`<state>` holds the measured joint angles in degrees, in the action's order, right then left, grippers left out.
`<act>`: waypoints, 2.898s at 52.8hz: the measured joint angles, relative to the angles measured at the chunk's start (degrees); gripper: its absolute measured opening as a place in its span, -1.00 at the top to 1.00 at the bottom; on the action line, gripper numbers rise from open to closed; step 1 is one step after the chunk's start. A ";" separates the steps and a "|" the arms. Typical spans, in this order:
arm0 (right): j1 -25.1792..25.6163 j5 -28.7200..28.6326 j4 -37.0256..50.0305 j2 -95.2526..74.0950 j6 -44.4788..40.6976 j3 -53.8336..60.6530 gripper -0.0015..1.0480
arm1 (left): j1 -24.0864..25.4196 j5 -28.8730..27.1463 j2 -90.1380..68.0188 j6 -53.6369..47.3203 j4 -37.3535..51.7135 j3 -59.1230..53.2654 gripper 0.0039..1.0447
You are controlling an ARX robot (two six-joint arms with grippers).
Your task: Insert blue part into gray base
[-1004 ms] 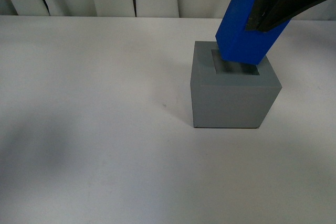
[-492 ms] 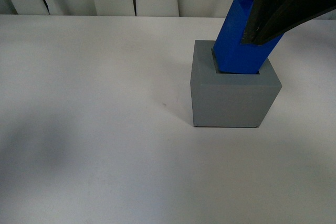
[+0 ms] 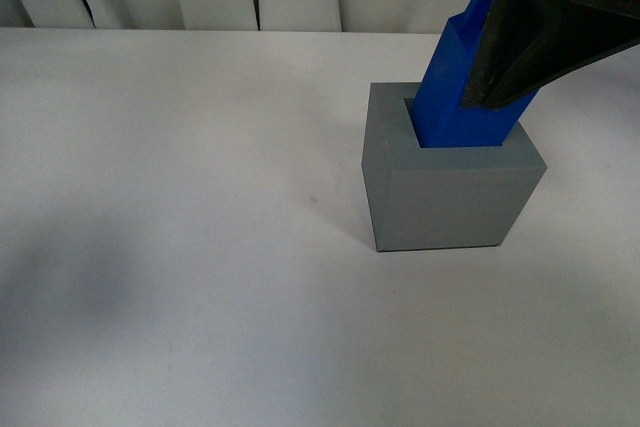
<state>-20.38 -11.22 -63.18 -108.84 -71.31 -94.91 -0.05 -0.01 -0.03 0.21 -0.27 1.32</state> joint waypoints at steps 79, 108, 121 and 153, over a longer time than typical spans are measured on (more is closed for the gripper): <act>30.47 -29.66 50.27 62.77 31.17 65.11 -0.86 | 0.00 0.00 0.00 0.02 0.00 0.00 -0.89; 20.72 11.17 86.47 75.14 68.02 84.39 0.16 | 0.00 0.00 0.00 0.00 0.00 0.00 -0.89; 20.55 11.17 84.50 81.96 70.36 89.55 0.95 | 0.00 0.02 0.00 0.02 0.00 0.00 -0.89; 20.55 11.15 77.42 94.79 70.60 94.64 0.96 | 0.00 0.02 0.00 0.02 0.00 0.00 -0.89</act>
<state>0.16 -0.08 14.24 -14.04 -0.71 -0.27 -0.05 0.01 -0.03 0.23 -0.27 1.32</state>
